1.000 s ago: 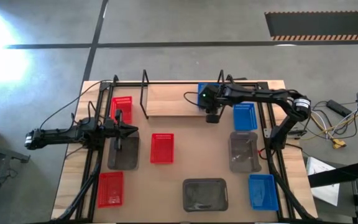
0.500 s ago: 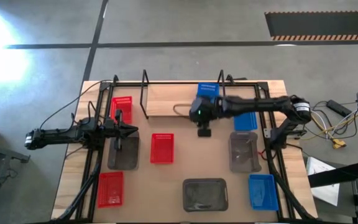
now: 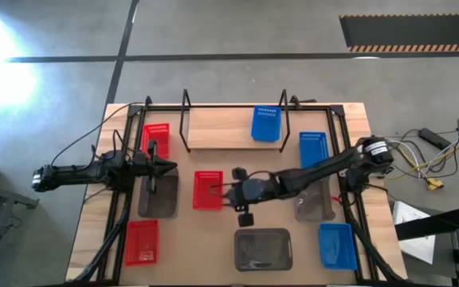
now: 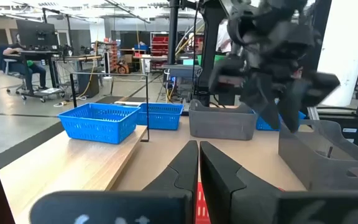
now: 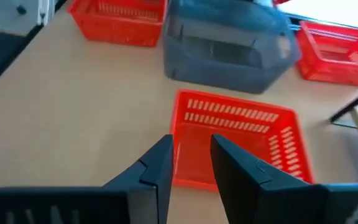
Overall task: Stack baskets on shelf by color
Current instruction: Put the middle right red bin on the shelf
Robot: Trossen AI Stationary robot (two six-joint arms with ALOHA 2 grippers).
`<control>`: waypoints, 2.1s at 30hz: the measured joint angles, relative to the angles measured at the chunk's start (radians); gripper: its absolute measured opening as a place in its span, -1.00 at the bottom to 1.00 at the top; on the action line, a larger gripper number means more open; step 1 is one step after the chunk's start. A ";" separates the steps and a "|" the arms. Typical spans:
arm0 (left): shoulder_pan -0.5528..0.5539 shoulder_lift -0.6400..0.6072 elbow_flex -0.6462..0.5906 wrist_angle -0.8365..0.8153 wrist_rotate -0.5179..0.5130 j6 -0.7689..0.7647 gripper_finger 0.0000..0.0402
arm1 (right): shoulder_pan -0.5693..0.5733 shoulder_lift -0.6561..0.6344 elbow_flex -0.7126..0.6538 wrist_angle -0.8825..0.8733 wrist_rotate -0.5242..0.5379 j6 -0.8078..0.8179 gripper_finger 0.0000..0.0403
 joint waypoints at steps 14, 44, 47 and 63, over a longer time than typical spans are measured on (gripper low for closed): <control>0.000 0.000 0.000 0.000 0.000 0.000 -1.00 | 0.006 0.360 0.433 -0.327 -0.015 0.107 0.00; 0.000 0.000 0.000 0.000 0.000 0.000 -1.00 | -0.074 0.463 0.934 -0.879 0.115 -0.033 -0.96; 0.000 0.001 0.000 0.000 0.000 0.000 -1.00 | -0.146 0.408 0.910 -0.902 0.115 -0.054 -0.96; 0.000 0.001 0.000 -0.001 0.000 0.000 -1.00 | -0.485 0.356 0.626 -0.829 0.102 -0.191 -0.96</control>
